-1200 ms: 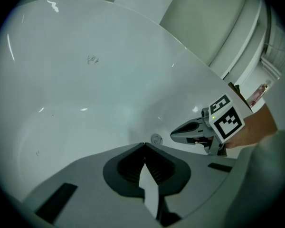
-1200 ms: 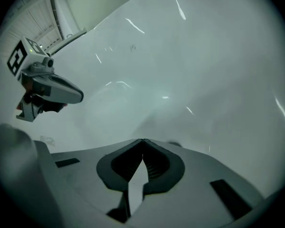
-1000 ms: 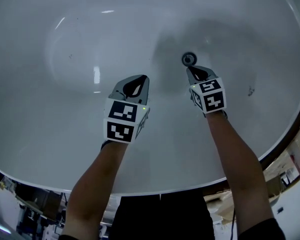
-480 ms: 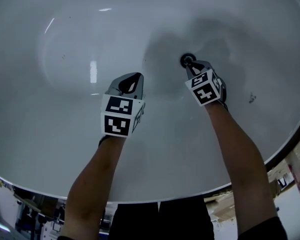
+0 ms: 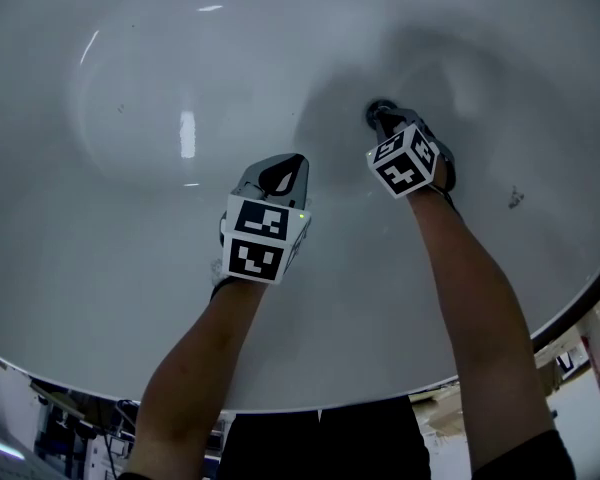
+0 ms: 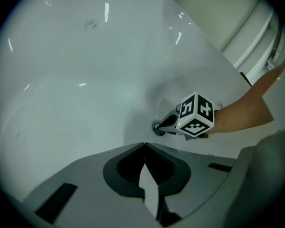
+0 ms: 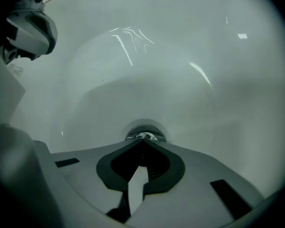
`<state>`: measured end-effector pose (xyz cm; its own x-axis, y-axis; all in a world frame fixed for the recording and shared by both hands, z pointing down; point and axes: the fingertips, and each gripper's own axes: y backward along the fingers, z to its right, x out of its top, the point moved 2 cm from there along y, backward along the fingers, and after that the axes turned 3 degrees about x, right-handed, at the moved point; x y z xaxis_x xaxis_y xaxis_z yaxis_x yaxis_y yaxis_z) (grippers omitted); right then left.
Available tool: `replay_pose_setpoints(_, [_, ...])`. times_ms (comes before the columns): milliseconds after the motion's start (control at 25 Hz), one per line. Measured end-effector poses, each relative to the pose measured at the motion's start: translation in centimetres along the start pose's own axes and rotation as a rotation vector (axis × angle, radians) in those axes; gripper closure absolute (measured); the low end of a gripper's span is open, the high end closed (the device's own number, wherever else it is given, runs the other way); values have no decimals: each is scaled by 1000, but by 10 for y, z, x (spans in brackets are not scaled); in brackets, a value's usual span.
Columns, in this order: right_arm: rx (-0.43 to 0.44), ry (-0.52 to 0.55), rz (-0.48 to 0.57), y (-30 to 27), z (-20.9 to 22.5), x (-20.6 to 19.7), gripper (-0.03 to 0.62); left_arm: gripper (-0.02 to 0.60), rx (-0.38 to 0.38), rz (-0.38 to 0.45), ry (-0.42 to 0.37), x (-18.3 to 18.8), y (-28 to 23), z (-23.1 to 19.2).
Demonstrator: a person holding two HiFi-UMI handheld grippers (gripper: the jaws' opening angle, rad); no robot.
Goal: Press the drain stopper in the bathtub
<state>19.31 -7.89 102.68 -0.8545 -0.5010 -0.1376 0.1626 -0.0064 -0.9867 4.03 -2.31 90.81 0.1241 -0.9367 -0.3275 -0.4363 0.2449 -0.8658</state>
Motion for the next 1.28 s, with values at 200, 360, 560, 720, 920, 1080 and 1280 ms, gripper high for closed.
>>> replay_pose_setpoints(200, [-24,-29,0,-2,-1,-2,576,568,11,1,-8,-2,-2,-7])
replay_pose_setpoints(360, [-37,25,-28,-2,-3,-3,576,568,24,11,-11,4,-2,-14])
replay_pose_setpoints(560, [-62,21,-23,-6,-4,-3,579,568,19,12,-14,8,-6,-11])
replay_pose_setpoints(720, [-77,-1,-9,-6,-1,-2,579,568,0,11,-43,10,-6,-6])
replay_pose_setpoints(920, [2,-89,-4,-7,0,-3,579,568,15,6,-37,7,-3,-13])
replay_pose_setpoints(1080, [-4,-174,29,0,4,-3,579,568,17,26,-59,16,9,-10])
replay_pose_setpoints(1280, [71,-271,21,31,-19,1,457,568,58,43,-54,20,56,-20])
